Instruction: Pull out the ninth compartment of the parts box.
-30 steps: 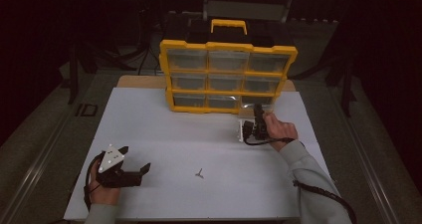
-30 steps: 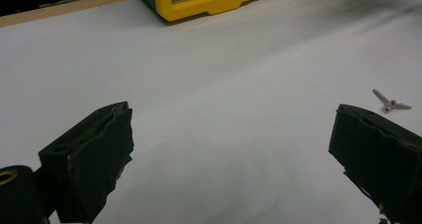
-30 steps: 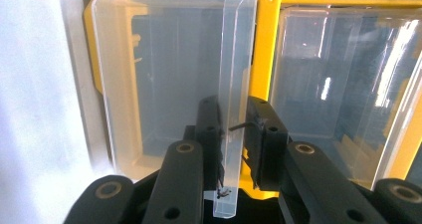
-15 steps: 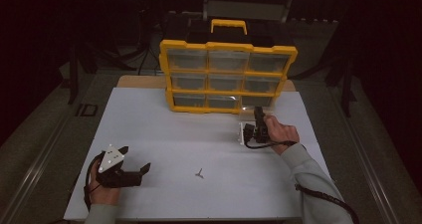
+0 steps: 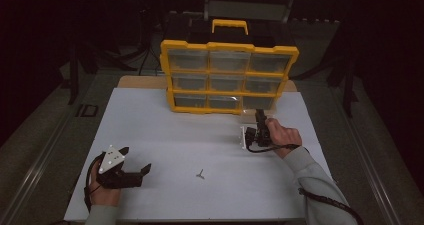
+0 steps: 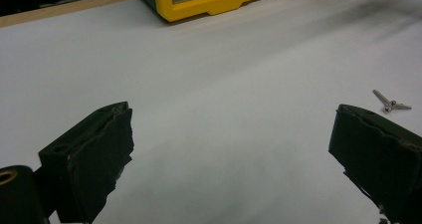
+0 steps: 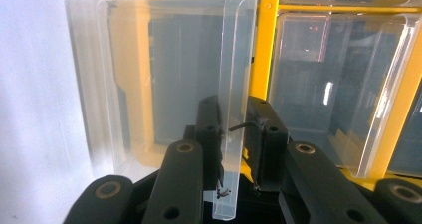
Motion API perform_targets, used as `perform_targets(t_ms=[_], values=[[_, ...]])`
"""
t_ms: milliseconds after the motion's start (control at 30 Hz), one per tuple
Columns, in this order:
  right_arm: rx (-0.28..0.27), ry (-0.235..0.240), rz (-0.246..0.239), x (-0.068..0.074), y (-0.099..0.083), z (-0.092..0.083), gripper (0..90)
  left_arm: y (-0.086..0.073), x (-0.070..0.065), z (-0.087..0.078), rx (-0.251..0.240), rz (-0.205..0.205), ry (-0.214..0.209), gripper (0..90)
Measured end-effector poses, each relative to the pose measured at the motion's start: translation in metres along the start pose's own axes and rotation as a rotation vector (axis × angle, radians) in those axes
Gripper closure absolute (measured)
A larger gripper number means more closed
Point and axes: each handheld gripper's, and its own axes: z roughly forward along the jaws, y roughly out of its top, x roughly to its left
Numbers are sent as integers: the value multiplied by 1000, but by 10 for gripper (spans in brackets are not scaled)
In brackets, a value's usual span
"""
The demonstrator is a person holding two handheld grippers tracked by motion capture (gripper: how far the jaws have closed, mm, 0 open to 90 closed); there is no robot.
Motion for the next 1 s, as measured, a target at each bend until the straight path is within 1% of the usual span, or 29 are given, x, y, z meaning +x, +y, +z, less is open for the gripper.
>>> perform_targets(t_ms=[500,1000], values=[[-9,7,-2,0,-1,-8,771,0,0,0,0,0,1,41],[-20,23,15,1,-2,-18,766,0,0,0,0,0,2,41]])
